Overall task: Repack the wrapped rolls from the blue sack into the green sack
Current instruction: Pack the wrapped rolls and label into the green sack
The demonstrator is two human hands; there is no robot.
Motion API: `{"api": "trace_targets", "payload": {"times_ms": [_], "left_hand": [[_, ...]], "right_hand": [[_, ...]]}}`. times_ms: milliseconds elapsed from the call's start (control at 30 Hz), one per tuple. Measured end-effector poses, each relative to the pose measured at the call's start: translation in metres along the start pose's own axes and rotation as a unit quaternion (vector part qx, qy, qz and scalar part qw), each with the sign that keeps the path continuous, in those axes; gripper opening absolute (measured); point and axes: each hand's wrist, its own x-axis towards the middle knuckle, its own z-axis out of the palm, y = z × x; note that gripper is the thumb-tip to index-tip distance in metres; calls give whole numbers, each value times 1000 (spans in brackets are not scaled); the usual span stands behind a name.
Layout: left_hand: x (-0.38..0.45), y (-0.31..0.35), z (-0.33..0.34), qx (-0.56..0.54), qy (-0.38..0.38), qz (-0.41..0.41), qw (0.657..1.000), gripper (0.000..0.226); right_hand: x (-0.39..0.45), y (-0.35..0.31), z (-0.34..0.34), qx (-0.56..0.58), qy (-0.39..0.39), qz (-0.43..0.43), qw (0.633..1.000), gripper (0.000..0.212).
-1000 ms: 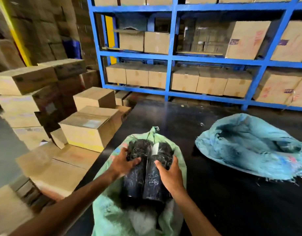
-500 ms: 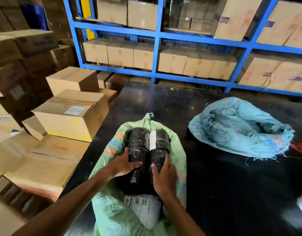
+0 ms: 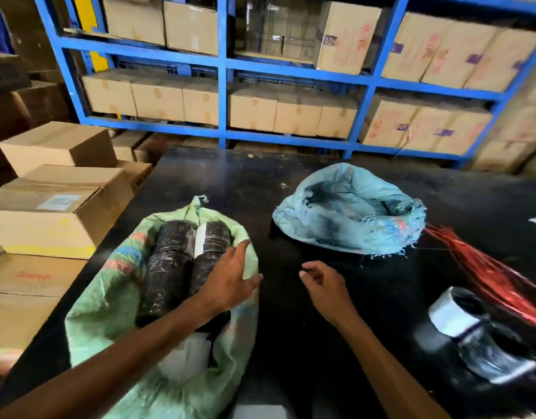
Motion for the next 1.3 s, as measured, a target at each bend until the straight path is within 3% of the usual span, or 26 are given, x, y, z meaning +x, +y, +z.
{"api": "trace_targets", "payload": {"times_ms": [133, 233, 433, 567, 733, 900, 1100, 1300], "left_hand": [[15, 73, 83, -50, -33, 29, 998, 87], [21, 141, 152, -37, -74, 33, 996, 84], [42, 231, 272, 46, -162, 89, 982, 87], [61, 269, 328, 129, -198, 111, 965, 91], [75, 278, 366, 286, -236, 88, 925, 76], [61, 268, 354, 205, -196, 106, 953, 41], [29, 229, 267, 50, -96, 72, 992, 32], [-21, 163, 127, 42, 73, -100, 991, 28]], "right_hand": [[-15, 64, -93, -28, 30, 14, 999, 28], [-31, 126, -162, -67, 44, 17, 997, 34], [-59, 231, -266, -142, 163, 43, 975, 41], [-69, 286, -299, -173, 96, 123, 972, 63], [-81, 314, -282, -170, 15, 130, 977, 49], [-81, 313, -265, -119, 56, 97, 987, 29], [-59, 263, -241, -60, 44, 48, 996, 25], [-40, 170, -162, 65, -4, -35, 997, 26]]}}
